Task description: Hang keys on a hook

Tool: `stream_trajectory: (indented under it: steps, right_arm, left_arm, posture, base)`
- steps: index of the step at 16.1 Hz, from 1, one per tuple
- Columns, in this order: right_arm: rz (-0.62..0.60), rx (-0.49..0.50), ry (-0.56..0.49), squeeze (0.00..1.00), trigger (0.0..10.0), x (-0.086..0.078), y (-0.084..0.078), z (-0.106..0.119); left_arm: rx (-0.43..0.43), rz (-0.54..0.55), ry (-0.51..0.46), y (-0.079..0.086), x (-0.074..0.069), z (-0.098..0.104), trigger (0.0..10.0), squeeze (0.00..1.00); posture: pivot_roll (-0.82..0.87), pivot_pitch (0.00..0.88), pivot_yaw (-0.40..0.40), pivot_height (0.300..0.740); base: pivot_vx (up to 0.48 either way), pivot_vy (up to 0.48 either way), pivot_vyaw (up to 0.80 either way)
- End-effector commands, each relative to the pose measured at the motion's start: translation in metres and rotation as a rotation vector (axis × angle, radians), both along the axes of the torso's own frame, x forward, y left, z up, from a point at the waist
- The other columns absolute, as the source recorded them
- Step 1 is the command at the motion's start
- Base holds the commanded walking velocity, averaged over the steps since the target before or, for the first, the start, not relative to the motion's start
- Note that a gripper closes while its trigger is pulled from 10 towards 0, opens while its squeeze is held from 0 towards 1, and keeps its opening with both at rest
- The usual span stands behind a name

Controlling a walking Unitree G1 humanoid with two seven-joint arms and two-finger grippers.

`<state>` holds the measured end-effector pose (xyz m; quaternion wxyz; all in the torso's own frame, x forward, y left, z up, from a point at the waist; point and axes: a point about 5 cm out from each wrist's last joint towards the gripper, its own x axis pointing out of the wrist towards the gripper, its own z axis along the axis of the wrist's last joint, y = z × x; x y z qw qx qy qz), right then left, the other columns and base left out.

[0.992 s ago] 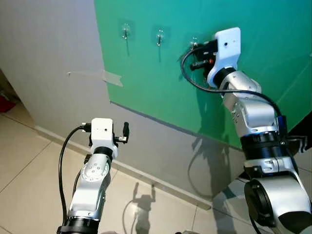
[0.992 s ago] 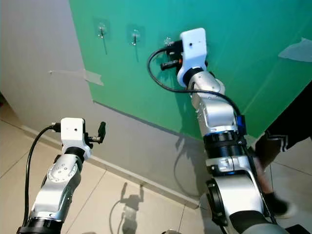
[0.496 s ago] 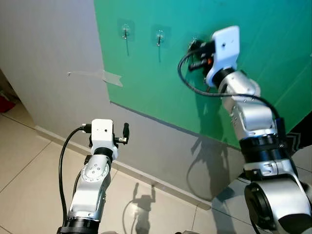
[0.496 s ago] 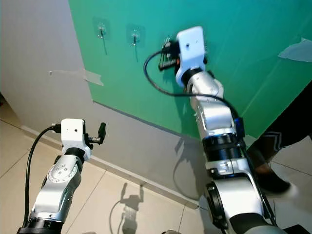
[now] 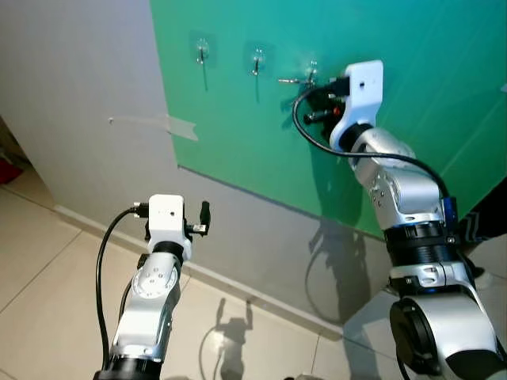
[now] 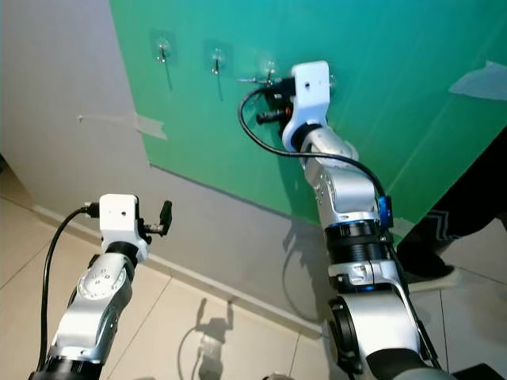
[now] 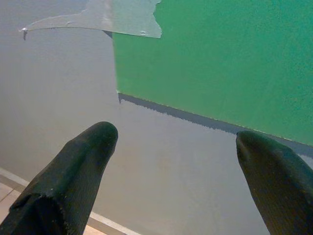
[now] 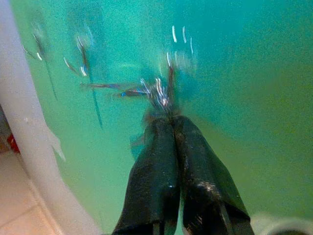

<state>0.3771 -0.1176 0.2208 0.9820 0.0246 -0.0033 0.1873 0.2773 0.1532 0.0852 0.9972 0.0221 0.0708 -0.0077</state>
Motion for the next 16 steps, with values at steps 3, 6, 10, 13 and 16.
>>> stream_trajectory:
  steps: [3, 6, 10, 13, 16]
  right_arm:
    - [-0.031, 0.062, 0.025, 1.0, 10.0, -0.0003, -0.0089, -0.006]
    - [-0.031, 0.061, 0.017, 1.0, 10.0, -0.0002, -0.0093, -0.004]
    - [-0.04, 0.064, 0.009, 1.0, 10.0, 0.0, -0.011, -0.0035]
    - [-0.043, 0.057, 0.012, 1.0, 10.0, -0.0015, -0.0119, -0.0063]
    - [-0.029, 0.058, 0.02, 1.0, 10.0, -0.0031, -0.0104, -0.0087]
  left_arm:
    - [0.006, 0.0, -0.005, -0.0019, -0.0004, 0.0021, 10.0, 0.0]
    - [0.006, 0.0, -0.005, -0.0018, -0.0002, 0.0023, 10.0, 0.0]
    - [0.005, 0.002, -0.004, -0.0014, -0.0002, 0.0025, 10.0, 0.0]
    - [0.005, 0.001, -0.002, -0.0014, -0.0013, 0.0021, 10.0, 0.0]
    - [0.005, -0.003, 0.0, -0.0018, -0.0021, 0.0018, 10.0, 0.0]
  posture:
    - [0.09, 0.0, -0.066, 0.74]
    - [0.09, 0.0, -0.066, 0.74]
    - [0.09, 0.0, -0.068, 0.74]
    - [0.08, 0.0, -0.067, 0.74]
    - [0.08, 0.0, -0.064, 0.74]
  base:
    - [0.0, 0.0, 0.0]
    - [0.0, 0.0, 0.0]
    - [0.0, 0.0, 0.0]
    - [0.0, 0.0, 0.0]
    - [0.0, 0.0, 0.0]
